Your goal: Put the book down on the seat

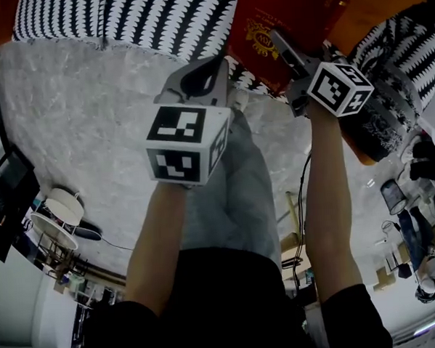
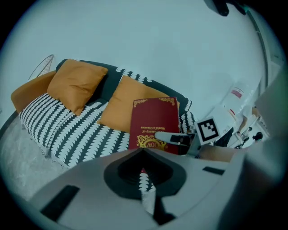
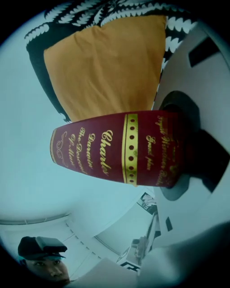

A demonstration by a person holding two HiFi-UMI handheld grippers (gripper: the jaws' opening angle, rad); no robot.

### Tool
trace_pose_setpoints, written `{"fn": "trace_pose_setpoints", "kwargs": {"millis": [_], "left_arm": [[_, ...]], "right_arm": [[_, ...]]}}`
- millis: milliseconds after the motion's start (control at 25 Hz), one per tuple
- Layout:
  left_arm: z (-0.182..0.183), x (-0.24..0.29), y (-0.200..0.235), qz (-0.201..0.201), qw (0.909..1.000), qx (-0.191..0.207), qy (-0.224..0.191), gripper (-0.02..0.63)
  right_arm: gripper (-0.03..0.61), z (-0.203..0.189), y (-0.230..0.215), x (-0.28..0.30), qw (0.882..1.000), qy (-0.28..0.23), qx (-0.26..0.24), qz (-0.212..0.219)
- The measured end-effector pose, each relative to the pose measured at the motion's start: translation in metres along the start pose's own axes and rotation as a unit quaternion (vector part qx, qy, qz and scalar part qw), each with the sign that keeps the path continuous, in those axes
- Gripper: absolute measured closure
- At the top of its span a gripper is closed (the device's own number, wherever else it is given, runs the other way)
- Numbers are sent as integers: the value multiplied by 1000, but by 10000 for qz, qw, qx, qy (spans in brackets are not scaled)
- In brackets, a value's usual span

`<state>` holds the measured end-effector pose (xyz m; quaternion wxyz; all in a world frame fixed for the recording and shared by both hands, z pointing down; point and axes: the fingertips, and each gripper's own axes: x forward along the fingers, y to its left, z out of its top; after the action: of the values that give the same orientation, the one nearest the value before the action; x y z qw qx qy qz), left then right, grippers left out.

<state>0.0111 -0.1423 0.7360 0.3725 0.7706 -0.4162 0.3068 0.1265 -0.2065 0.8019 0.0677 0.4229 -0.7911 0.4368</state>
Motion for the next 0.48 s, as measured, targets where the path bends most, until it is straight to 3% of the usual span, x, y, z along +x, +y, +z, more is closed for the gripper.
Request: {"fn": "trace_pose_setpoints", "kwargs": {"millis": [480], "left_arm": [[-1,-1,7,72,9999,-118,-104,603]], "right_arm": [[350,-16,-41,24,9995,192,56,-239]]}}
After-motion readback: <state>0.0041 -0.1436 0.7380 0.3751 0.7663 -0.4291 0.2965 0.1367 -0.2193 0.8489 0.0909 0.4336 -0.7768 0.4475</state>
